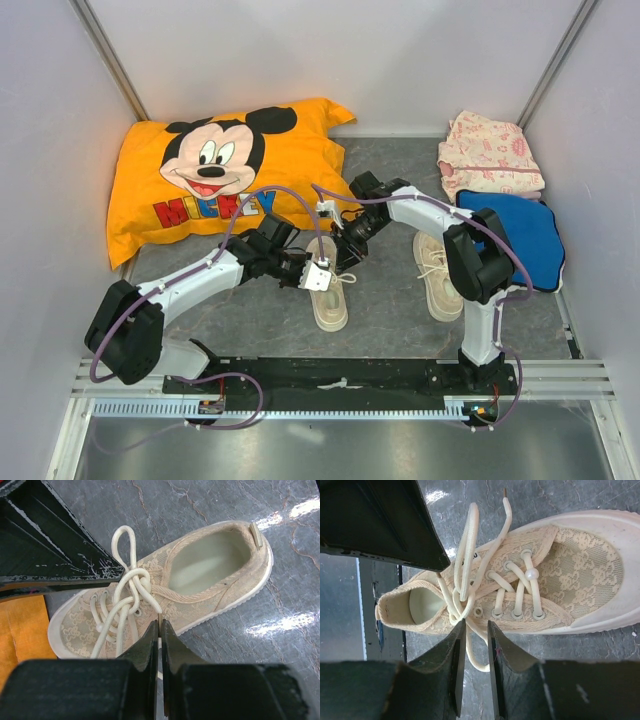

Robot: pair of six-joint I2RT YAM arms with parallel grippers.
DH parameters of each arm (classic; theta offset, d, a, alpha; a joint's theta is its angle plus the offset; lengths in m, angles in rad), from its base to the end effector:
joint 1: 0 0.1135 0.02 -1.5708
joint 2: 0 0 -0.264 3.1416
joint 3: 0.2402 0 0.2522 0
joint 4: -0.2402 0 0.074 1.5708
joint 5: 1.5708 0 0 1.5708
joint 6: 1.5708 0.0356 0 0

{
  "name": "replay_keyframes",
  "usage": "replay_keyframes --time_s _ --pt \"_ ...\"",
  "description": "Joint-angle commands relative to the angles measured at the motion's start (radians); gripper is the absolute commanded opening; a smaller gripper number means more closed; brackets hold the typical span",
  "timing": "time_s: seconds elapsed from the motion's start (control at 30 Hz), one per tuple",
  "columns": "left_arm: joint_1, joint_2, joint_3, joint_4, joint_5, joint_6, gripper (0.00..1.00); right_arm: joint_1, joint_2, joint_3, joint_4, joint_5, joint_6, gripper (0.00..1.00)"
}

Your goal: Tie the shoes

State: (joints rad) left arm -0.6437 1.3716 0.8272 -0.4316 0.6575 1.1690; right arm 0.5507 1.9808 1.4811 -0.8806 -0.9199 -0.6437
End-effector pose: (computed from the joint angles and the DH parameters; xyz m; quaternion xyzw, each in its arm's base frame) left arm 0.1994 -0.1768 0.2121 0.7707 0.4835 -0.2261 0.3480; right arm 0.3150 0.2267 0.1971 -0.5365 0.7139 0.4374 0.1057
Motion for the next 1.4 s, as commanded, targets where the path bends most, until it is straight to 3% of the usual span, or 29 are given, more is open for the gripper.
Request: replay_keyframes --time_s 0.0,0.67,1.07,1.37 --pt "-0.005 -0.008 -0.007 0.027 0.034 0.017 0.06 0.005 -0.003 -0.021 0.046 -0.005 -0.027 0.3" --pt "-0.004 -0.009 -0.005 0.027 0.036 0.009 0.06 -0.032 -0.028 -0.039 0.048 -0.008 -0.022 0.32" --pt "-0.004 -0.005 -0.002 0.028 0.042 0.003 0.06 -0.034 -0.025 -0.05 0.061 0.015 -0.066 0.47" --pt "-0.004 -0.002 0.003 0.027 0.039 0.001 0.06 -0.005 -0.051 -0.074 0.135 0.078 -0.066 0.52"
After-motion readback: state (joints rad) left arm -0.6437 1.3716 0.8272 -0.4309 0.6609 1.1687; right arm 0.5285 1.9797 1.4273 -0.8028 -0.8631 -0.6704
